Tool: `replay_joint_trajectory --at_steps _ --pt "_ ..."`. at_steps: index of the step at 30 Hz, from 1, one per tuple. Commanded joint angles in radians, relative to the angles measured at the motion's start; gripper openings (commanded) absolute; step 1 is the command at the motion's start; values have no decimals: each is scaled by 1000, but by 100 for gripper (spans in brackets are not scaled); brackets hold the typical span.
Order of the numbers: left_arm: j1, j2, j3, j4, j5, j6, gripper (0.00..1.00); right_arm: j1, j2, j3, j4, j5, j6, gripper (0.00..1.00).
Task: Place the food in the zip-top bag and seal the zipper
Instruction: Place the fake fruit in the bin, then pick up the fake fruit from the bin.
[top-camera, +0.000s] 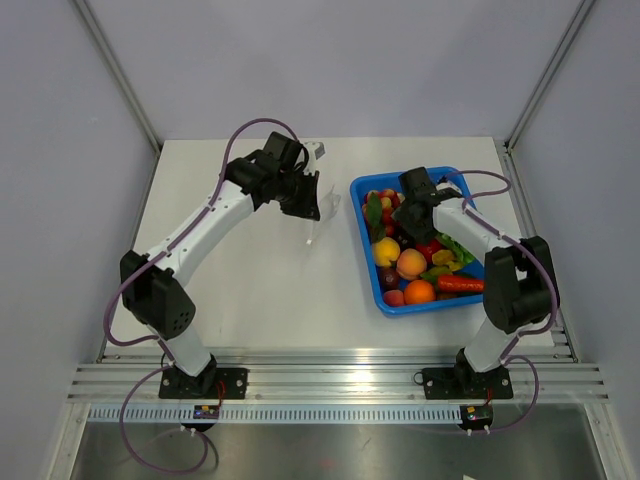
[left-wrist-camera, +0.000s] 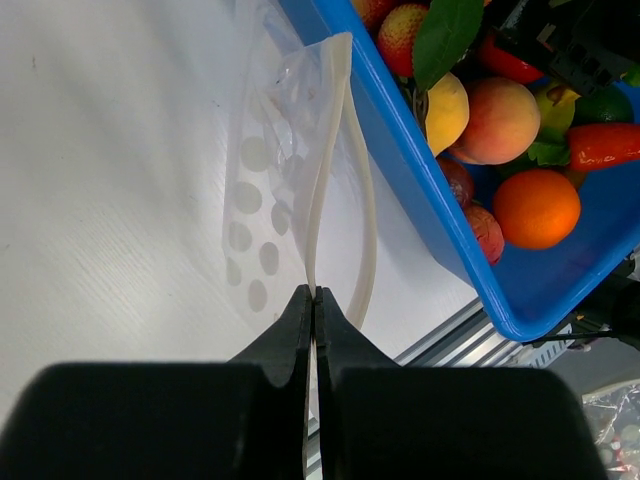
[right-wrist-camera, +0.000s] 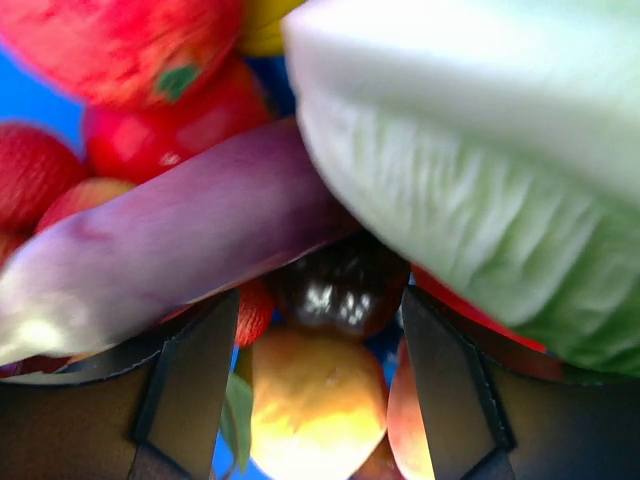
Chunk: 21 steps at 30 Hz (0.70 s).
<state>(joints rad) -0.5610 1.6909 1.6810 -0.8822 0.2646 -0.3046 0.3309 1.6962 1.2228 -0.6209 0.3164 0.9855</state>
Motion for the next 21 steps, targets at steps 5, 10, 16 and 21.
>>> replay_joint_trajectory --at_steps 5,10,16,21 --pt "23 -13 11 15 18 35 0 -3 78 -19 0 81 125 74" --pt "27 -11 8 17 21 35 0 -3 99 -45 46 46 136 69" --pt "29 -11 -3 28 25 29 0 -1 -4 -81 58 96 101 49" --pt "27 4 5 40 42 -7 0 10 -159 -101 56 125 33 39"
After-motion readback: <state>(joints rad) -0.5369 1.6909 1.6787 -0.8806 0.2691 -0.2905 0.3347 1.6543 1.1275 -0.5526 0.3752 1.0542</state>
